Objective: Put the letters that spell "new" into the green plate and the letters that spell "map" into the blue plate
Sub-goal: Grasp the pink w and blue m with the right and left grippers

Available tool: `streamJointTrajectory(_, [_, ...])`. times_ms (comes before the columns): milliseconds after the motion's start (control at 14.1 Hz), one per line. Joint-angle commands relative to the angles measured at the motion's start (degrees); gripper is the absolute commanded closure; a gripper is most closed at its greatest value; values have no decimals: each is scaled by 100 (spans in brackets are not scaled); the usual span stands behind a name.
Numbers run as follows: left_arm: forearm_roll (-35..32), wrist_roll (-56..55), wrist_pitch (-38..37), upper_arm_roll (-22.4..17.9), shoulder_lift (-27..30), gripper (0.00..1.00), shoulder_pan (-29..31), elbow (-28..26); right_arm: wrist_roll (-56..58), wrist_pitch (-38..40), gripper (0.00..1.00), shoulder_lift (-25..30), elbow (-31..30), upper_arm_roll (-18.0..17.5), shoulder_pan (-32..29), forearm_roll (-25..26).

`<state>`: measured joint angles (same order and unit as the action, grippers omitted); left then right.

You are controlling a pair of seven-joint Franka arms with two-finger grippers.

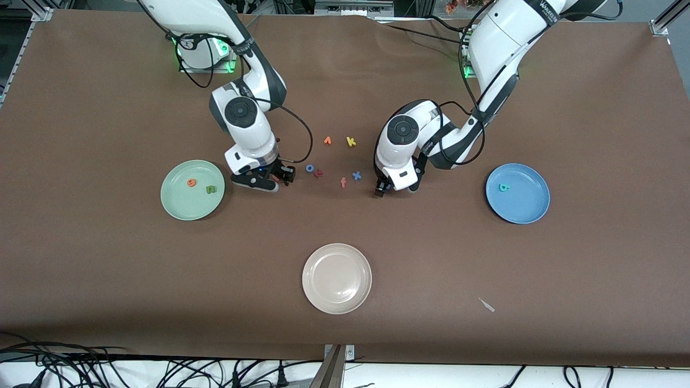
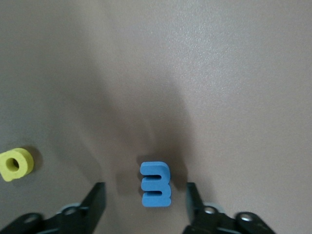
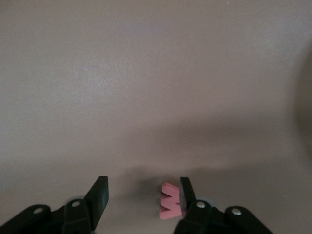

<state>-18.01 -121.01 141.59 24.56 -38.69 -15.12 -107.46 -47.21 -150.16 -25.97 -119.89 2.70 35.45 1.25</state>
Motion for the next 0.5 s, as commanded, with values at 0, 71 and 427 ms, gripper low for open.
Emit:
streamJointTrajectory(0, [-203, -186, -79, -74, -95, 35, -88, 147, -51, -13, 33, -197, 106, 11, -3, -19])
streamJointTrajectory(71, [-203, -186, -79, -74, -104, 37, -88, 147, -34, -13, 33, -215, 97, 11, -3, -11])
streamJointTrajectory(427, [-203, -194, -79, -83, -139, 52, -88, 173, -165, 13, 34, -321, -43, 11, -3, -28])
